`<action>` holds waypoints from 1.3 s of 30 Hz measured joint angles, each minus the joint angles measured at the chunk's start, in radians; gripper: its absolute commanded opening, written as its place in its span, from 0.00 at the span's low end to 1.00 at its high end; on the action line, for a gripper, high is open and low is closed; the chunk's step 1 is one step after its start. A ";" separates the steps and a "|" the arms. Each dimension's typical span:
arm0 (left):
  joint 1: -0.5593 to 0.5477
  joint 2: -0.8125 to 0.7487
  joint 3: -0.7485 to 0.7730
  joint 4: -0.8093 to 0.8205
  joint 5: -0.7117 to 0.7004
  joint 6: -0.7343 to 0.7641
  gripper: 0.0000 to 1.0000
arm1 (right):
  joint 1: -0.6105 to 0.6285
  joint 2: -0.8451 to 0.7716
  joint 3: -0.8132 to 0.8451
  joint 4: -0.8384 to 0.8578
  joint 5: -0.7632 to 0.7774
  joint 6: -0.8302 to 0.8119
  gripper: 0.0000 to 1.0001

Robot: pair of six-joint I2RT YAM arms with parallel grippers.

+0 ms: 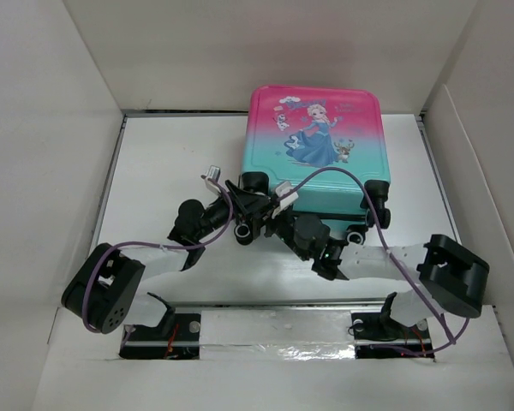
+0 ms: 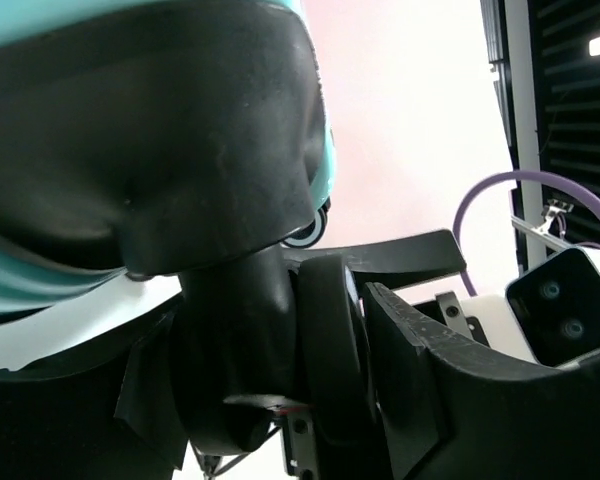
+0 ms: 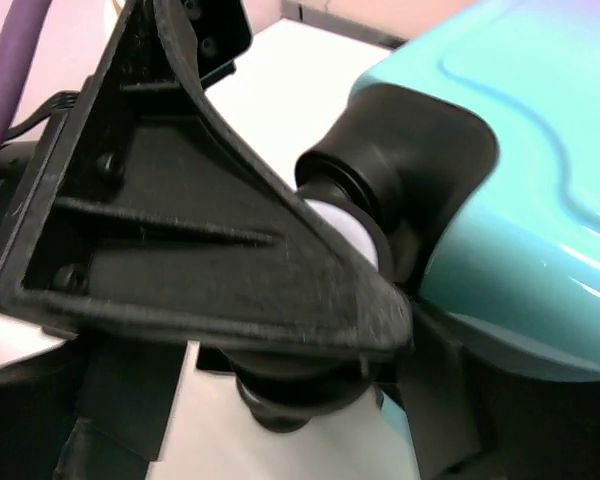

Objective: Pack the luggage

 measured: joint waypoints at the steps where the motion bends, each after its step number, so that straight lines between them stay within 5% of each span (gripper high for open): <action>1: 0.003 0.000 -0.002 0.000 0.003 0.002 0.58 | -0.001 0.024 0.000 0.038 0.006 -0.009 0.68; 10: 0.019 -0.035 -0.009 -0.036 -0.032 0.032 0.60 | -0.013 0.146 -0.020 0.313 0.032 -0.032 0.50; 11: 0.019 -0.045 -0.012 -0.044 -0.035 0.038 0.62 | -0.013 0.146 -0.020 0.314 0.033 -0.032 0.45; 12: 0.021 -0.060 -0.015 -0.057 -0.036 0.052 0.63 | -0.013 0.146 -0.020 0.314 0.033 -0.030 0.20; 15: 0.040 -0.135 -0.026 -0.130 -0.033 0.113 0.70 | -0.014 0.146 -0.017 0.309 0.037 -0.016 0.05; 21: 0.170 -0.401 -0.043 -0.396 -0.064 0.272 0.71 | -0.020 0.145 -0.014 0.295 0.037 0.024 0.00; 25: 0.258 -0.619 -0.056 -0.536 -0.206 0.381 0.16 | -0.026 0.135 -0.014 0.277 0.023 0.041 0.00; 29: 0.219 -0.731 -0.134 -0.587 -0.299 0.496 0.00 | -0.040 0.112 -0.014 0.234 -0.011 0.056 0.00; 33: 0.130 -0.673 -0.244 -0.584 -0.341 0.597 0.01 | -0.058 0.077 -0.014 0.170 -0.057 0.071 0.00; 36: 0.037 -0.562 -0.267 -0.573 -0.378 0.670 0.16 | -0.068 0.054 -0.013 0.124 -0.084 0.085 0.00; 37: -0.003 -0.523 -0.267 -0.554 -0.403 0.696 0.32 | -0.070 0.048 -0.011 0.110 -0.090 0.089 0.00; 39: -0.085 -0.450 -0.257 -0.512 -0.454 0.743 0.44 | -0.074 0.038 -0.004 0.077 -0.103 0.094 0.00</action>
